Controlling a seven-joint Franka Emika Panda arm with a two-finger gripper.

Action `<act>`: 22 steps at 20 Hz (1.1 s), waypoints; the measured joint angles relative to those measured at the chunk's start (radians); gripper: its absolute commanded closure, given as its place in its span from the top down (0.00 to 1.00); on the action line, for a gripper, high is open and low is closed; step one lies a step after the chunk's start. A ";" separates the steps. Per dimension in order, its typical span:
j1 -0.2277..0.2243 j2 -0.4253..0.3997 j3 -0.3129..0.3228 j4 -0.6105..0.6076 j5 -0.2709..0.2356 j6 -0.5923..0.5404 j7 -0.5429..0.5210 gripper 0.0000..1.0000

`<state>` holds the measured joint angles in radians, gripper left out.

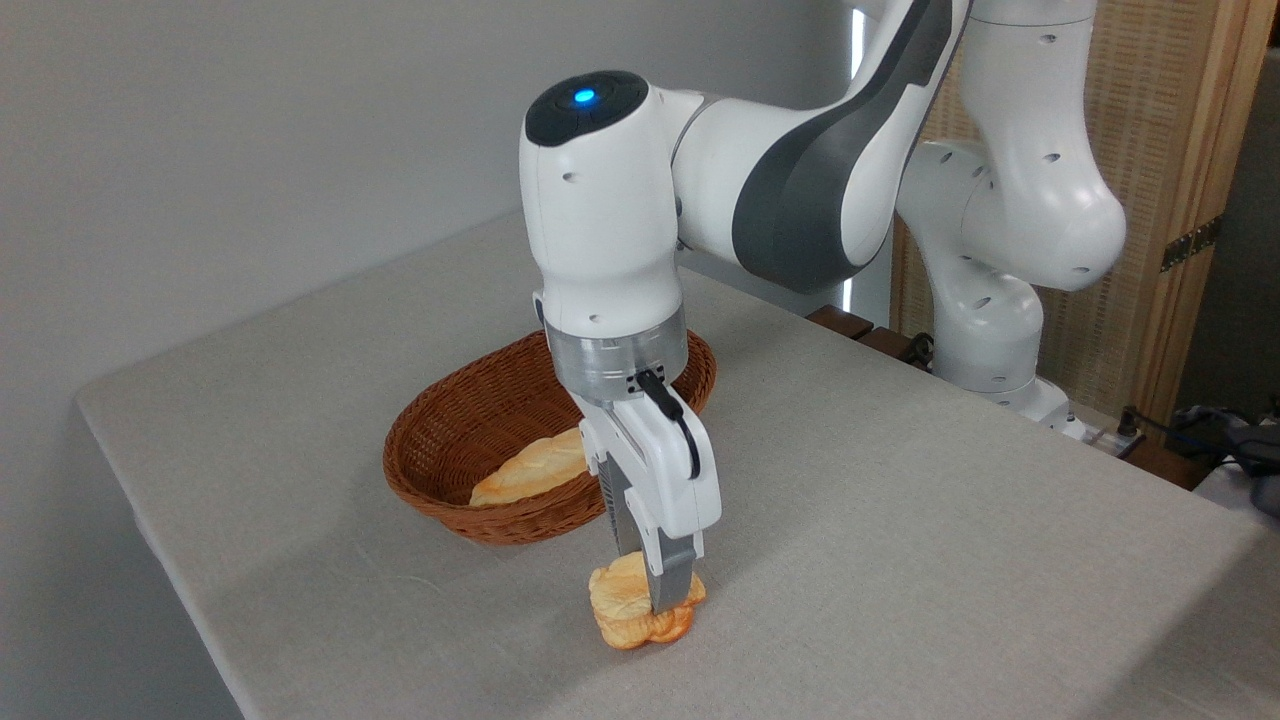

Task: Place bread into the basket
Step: 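Lift the bun and carry it over the wicker basket, then lower the bun into the basket beside the flat bread and release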

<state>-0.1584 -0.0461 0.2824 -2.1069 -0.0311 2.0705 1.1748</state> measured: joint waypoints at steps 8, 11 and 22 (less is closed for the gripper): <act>-0.001 -0.057 -0.003 0.058 -0.090 -0.001 -0.077 0.63; -0.004 -0.082 -0.031 0.084 -0.152 -0.017 -0.150 0.64; -0.018 -0.094 -0.343 0.092 -0.162 -0.040 -0.476 0.70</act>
<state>-0.1760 -0.1396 -0.0601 -2.0150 -0.1934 2.0301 0.6992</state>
